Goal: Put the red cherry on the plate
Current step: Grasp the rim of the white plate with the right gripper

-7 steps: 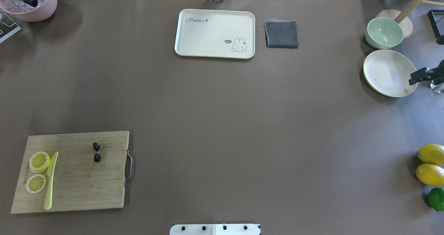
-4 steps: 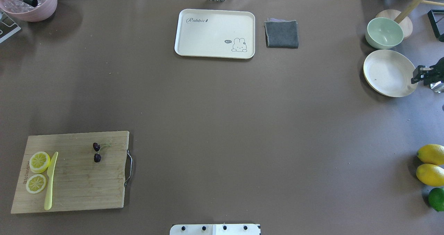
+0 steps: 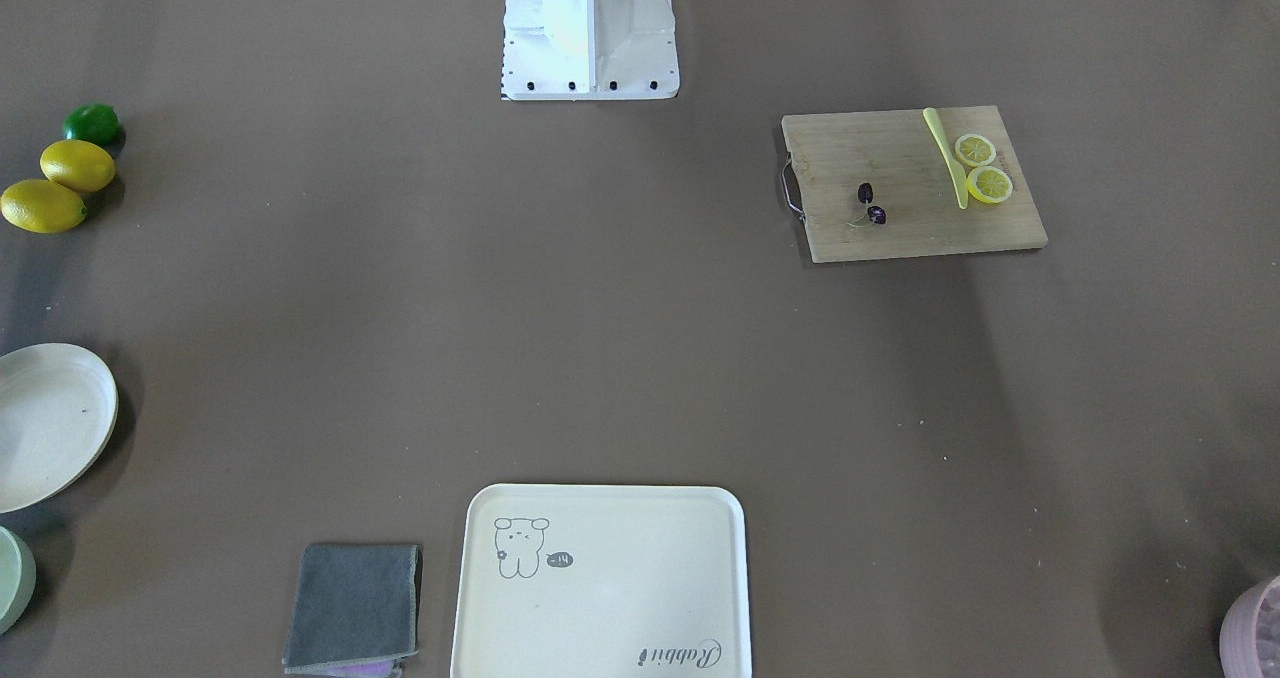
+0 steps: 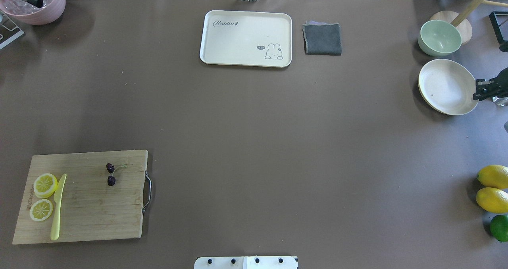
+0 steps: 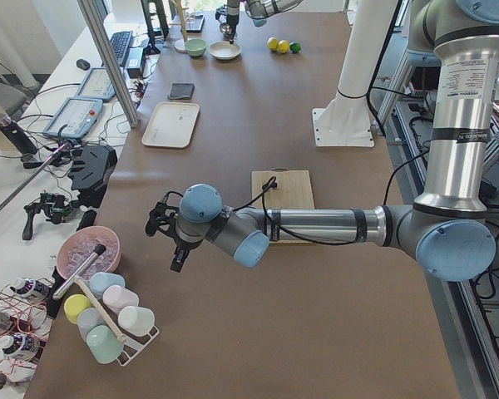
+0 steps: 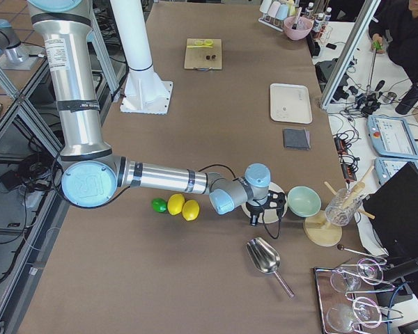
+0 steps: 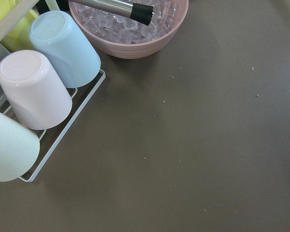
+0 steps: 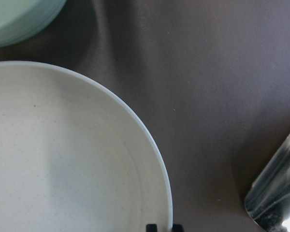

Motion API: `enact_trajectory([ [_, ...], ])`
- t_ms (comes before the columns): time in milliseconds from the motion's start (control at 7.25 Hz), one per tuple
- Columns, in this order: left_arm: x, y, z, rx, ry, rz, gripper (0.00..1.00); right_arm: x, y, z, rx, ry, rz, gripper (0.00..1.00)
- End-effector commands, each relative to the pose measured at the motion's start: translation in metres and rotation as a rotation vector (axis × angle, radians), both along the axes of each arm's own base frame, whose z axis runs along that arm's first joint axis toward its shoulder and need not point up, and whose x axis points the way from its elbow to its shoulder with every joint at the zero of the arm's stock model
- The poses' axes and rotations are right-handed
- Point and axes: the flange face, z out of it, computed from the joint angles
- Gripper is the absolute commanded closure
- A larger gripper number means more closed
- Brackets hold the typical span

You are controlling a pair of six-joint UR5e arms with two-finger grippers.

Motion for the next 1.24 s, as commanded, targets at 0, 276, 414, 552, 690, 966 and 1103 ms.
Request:
enact_trajectory([
  [0,-0.0001,0.0007,-0.0017,0.003,0.002,0.000,0.02,-0.0001,0.0012,0.0023,-0.004,0.002,-0.001,0.77],
  [276,-0.0001,-0.0007,-0.0032,0.007,0.001,-0.001,0.02,0.0001,0.0021,0.0031,-0.006,0.001,-0.001,0.76],
  [414,0.0000,-0.0006,-0.0033,0.006,0.002,0.000,0.02,0.0001,0.0021,0.0031,-0.007,0.001,0.000,0.75],
  [552,-0.0001,-0.0007,-0.0034,0.008,0.001,-0.001,0.02,0.0001,0.0021,0.0031,-0.007,0.001,0.000,0.74],
  [690,-0.0001,-0.0007,-0.0034,0.008,0.001,-0.001,0.02,0.0001,0.0021,0.0031,-0.007,0.001,0.000,0.74],
  [966,-0.0001,-0.0007,-0.0026,0.007,0.001,-0.001,0.02,-0.0002,0.0023,0.0029,-0.009,-0.003,-0.002,0.74],
  [1103,-0.0001,-0.0014,-0.0034,0.008,0.001,-0.001,0.02,-0.0002,0.0025,0.0036,-0.010,-0.003,-0.002,0.74],
])
